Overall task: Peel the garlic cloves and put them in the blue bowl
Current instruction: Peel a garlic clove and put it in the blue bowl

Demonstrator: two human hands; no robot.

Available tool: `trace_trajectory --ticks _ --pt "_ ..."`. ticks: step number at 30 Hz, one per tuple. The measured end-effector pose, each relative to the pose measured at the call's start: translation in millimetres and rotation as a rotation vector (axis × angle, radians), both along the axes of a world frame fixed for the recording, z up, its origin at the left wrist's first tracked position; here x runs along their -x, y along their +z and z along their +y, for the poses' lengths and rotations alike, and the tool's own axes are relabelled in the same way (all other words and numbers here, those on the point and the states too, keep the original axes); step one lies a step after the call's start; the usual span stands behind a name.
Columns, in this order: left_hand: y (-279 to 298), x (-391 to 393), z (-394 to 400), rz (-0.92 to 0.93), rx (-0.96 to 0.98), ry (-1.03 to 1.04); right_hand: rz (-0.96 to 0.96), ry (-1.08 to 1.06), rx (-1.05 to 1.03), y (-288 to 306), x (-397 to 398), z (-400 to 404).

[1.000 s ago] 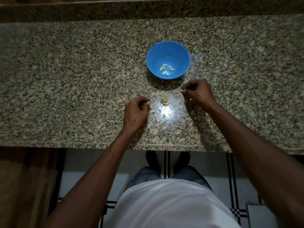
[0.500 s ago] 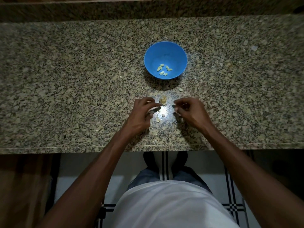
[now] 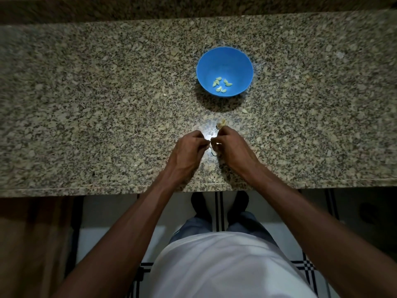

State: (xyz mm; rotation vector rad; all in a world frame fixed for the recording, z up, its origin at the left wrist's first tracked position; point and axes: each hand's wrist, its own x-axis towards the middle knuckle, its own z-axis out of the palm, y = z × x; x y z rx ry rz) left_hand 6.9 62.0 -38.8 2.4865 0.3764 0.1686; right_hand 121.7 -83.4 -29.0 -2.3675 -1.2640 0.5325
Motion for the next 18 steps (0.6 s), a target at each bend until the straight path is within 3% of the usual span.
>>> trace_trajectory --ticks 12,14,18 --pt "-2.0 6.8 -4.1 -0.009 0.067 0.181 -0.029 -0.083 -0.066 8.0 6.4 -13.3" --pt "0.8 8.6 -1.6 -0.008 0.121 0.24 0.044 -0.198 -0.113 8.4 3.8 -15.6" --pt "6.8 13.2 10.0 0.015 0.296 0.396 0.389 -0.466 -0.211 16.3 -2.9 -22.1"
